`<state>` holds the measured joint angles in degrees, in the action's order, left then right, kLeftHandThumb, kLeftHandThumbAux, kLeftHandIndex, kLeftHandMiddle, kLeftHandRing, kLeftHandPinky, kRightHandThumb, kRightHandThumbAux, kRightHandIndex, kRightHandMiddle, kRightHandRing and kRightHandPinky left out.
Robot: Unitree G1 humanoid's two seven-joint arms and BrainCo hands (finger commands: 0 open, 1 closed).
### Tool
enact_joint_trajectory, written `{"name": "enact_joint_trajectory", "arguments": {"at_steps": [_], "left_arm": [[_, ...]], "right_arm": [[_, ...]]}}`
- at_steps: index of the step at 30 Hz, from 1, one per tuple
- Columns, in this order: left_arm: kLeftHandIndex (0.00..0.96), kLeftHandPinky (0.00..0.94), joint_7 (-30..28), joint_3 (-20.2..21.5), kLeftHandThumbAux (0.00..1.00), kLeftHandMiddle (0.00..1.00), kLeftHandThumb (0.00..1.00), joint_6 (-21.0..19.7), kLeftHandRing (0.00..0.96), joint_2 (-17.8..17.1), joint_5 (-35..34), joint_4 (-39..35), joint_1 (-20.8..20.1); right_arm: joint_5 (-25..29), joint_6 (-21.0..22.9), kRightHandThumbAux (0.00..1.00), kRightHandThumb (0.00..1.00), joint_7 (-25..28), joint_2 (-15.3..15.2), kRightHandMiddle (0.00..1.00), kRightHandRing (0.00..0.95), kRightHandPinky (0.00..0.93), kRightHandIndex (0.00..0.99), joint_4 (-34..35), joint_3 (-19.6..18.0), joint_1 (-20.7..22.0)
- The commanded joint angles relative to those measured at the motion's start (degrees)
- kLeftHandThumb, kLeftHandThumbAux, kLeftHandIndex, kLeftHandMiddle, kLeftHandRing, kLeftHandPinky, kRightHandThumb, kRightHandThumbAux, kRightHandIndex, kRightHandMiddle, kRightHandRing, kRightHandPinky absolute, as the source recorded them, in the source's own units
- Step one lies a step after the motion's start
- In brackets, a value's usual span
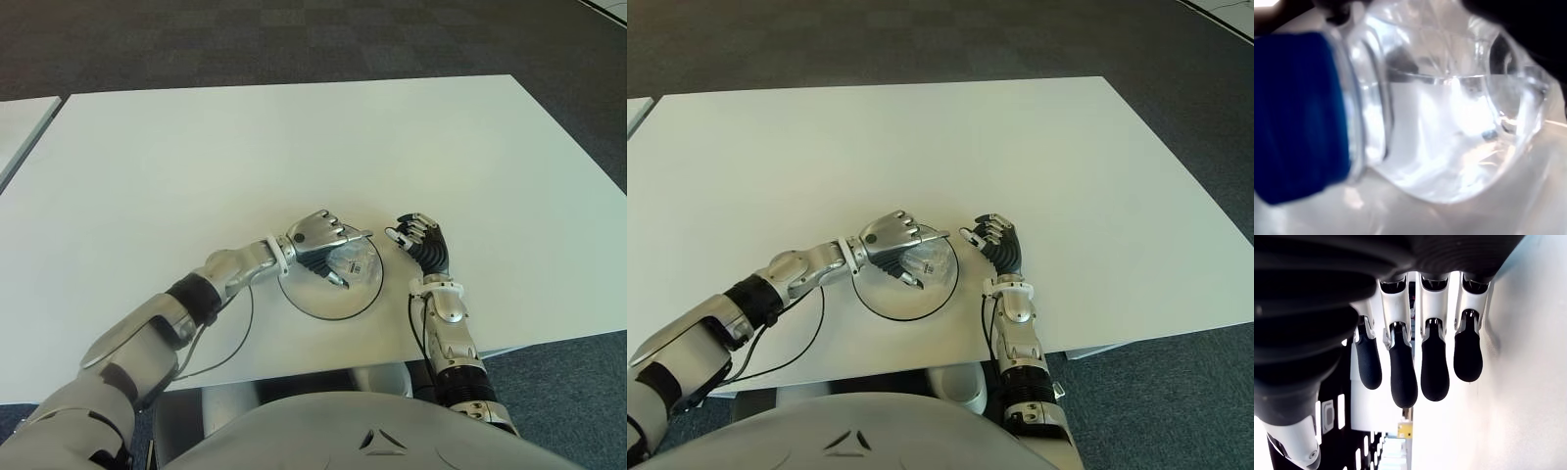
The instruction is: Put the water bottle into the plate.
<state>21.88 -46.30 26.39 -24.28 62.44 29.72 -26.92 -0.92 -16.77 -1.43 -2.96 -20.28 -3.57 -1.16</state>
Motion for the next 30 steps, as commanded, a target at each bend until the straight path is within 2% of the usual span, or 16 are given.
{"name": "enact_joint_trajectory", "arguments": {"at_steps": [1, 21, 30], "left_arm": [[0.000, 0.000, 0.82, -1.39, 0.237, 0.000, 0.075, -0.60, 0.000, -1.31, 2.43, 0.87, 2.46], [0.000, 0.000, 6.91, 0.09, 0.196, 0.000, 0.214, 0.96, 0.000, -1.10, 0.80, 1.16, 3.60], [0.000, 0.000, 8.57, 1.30, 0.194, 0.000, 0.233, 1.78, 0.000, -0.88, -0.38, 1.19, 3.95]], "right_arm": [[0.73, 2.48, 0.728, 0.705, 0.29, 0.56, 0.599, 0.617, 0.633, 0.432, -1.18, -0.13, -1.35], [0.21, 2.59, 0.729, 0.706, -0.33, 0.38, 0.603, 0.622, 0.643, 0.432, -1.09, 0.07, -1.47], [0.42, 2.82, 0.729, 0.706, 0.02, 0.44, 0.603, 0.620, 0.640, 0.432, -1.04, 0.12, -1.41]]}}
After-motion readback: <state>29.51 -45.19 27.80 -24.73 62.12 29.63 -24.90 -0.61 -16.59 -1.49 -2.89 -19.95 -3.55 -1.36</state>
